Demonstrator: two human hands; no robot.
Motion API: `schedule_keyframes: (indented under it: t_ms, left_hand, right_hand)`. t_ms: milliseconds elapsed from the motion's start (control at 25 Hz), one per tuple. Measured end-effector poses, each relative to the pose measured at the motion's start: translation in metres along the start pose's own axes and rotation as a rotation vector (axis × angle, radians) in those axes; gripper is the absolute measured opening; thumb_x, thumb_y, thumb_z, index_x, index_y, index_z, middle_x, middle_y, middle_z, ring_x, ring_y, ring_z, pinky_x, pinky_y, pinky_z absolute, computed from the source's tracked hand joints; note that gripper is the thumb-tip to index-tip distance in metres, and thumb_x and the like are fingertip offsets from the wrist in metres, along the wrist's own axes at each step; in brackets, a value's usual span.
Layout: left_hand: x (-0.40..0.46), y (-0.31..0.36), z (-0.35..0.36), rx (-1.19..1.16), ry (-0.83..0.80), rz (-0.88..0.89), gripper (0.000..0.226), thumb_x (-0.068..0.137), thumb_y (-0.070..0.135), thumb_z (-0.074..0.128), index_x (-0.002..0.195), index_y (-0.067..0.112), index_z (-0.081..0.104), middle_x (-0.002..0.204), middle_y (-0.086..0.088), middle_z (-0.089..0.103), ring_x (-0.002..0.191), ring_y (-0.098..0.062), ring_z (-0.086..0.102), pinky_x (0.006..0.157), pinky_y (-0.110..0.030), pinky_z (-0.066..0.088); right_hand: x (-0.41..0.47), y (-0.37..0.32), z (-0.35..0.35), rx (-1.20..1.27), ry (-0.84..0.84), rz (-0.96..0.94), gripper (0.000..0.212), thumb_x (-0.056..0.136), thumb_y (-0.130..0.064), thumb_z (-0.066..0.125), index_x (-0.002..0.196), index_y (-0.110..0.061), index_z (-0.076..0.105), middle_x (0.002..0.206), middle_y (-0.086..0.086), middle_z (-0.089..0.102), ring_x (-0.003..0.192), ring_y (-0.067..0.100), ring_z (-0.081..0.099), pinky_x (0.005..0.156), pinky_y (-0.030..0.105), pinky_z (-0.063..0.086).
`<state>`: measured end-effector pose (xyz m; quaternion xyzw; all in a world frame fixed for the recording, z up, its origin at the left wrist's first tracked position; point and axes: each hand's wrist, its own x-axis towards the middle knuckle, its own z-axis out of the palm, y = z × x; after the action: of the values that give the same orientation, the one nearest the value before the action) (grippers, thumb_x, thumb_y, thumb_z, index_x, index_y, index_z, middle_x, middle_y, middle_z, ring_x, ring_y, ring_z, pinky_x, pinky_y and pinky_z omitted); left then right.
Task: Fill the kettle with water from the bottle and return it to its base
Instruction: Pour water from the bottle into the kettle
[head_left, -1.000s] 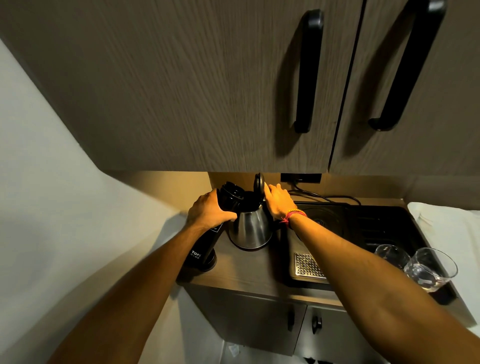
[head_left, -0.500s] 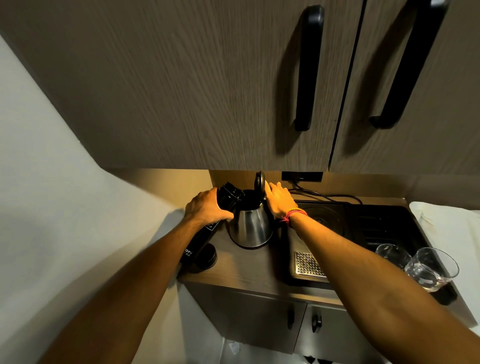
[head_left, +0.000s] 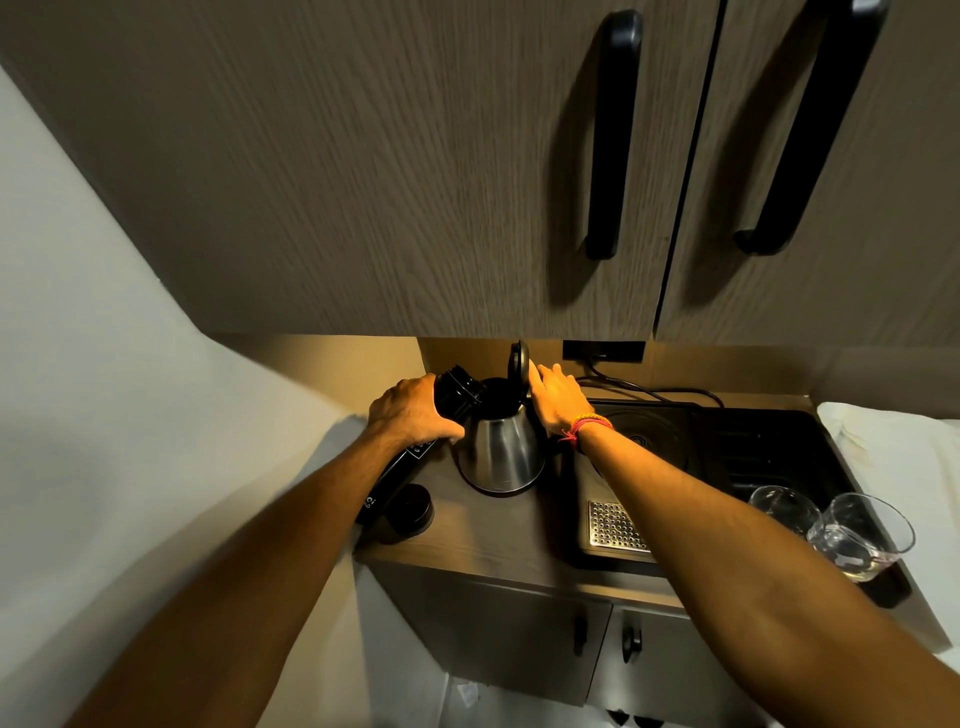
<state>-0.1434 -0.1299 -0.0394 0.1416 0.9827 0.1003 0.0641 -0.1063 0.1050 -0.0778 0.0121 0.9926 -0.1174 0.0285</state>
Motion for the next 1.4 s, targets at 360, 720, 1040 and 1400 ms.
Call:
schedule_keyframes:
  t_ms: [360,720,1040,1400]
  left_hand:
    - [-0.002,0.004,-0.006,0.027,-0.058,-0.013,0.086,0.052,0.054,0.080,0.128,0.024,0.053,0.124,-0.003,0.064,0.105,-0.025,0.058,0.085,-0.038,0.052]
    - [-0.005,0.007,-0.009,0.058,-0.090,-0.021,0.082,0.054,0.052,0.081,0.126,0.022,0.053,0.122,-0.004,0.064,0.109,-0.028,0.061,0.087,-0.041,0.055]
    - [-0.004,0.011,-0.012,0.095,-0.101,-0.010,0.078,0.053,0.052,0.081,0.121,0.023,0.055,0.118,-0.004,0.064,0.103,-0.027,0.060,0.082,-0.038,0.052]
    - [-0.004,0.013,-0.013,0.112,-0.112,-0.019,0.068,0.052,0.052,0.081,0.108,0.027,0.051,0.107,-0.002,0.061,0.097,-0.027,0.059,0.076,-0.036,0.048]
  right_hand:
    - [0.000,0.000,0.001,0.017,0.007,0.013,0.063,0.100,-0.025,0.041,0.156,-0.011,0.014,0.140,0.024,0.046,0.129,0.046,0.043,0.107,0.056,0.042]
    - [0.000,0.000,0.000,-0.003,-0.008,-0.007,0.069,0.099,-0.026,0.044,0.157,-0.011,0.010,0.143,0.024,0.044,0.133,0.046,0.040,0.110,0.057,0.039]
    - [0.001,0.001,0.000,0.013,-0.020,0.009,0.068,0.099,-0.027,0.044,0.157,-0.013,0.011,0.141,0.025,0.044,0.131,0.045,0.042,0.108,0.056,0.042]
    - [0.001,0.002,-0.002,-0.024,-0.004,-0.005,0.065,0.098,-0.026,0.044,0.154,-0.009,0.016,0.139,0.025,0.046,0.127,0.044,0.044,0.104,0.055,0.044]
